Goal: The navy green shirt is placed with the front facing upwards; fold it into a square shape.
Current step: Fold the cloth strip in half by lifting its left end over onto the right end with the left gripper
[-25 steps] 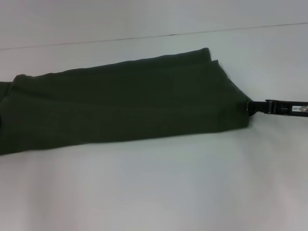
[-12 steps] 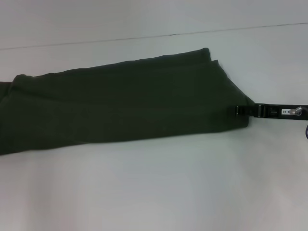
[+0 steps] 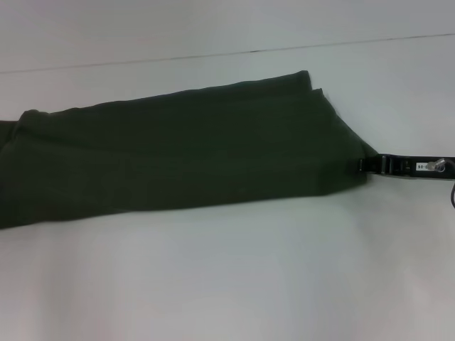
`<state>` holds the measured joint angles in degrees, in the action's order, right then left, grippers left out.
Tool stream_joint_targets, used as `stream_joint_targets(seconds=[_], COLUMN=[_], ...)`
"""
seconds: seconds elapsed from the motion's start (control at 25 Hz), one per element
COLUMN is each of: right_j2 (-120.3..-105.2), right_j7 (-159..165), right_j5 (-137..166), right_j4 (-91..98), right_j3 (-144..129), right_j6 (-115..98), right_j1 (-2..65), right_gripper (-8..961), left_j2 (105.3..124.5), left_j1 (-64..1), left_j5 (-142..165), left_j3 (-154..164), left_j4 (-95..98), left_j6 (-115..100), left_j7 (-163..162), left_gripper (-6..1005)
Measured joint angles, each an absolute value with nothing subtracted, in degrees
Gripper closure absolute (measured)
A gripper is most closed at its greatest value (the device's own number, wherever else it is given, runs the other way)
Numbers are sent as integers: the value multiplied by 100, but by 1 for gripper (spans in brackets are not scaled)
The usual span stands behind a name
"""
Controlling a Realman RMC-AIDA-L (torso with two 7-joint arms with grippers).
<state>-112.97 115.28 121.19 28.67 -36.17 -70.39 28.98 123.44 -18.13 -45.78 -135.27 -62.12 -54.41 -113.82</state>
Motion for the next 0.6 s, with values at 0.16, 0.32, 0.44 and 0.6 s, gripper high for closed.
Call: stream_joint_targets(seconds=[0.16,0.32,0.44,0.6], right_j2=[-11296,-11293,-11293,-11290], right_j7=[11541,11548,11553,11558], right_j5=[12119,12119,12120,12120], right_j4=[2865,2865,2865,2865], right_j3=[-3620,-3630,-3630,-3612], right_j6=[-7033,-7016,-7012,-7012], right_j1=[2894,2896,2900,2880], right_gripper=[810,867,910,938], left_j2=[12328,12321,12321,12321], left_j1=[-1774,-1756,-1742,-1731], left_j5=[-4578,-4594,-4610,-4591], left_j3=[-13611,-13866,-14007,-14052], left_j4=[-6225,-6287,-6316,-6326], left_j6=[-5556,-5870,-6047,-6255], left_j7=[-11360,-11242,-11171,-11089], left_gripper=[287,287,288,288])
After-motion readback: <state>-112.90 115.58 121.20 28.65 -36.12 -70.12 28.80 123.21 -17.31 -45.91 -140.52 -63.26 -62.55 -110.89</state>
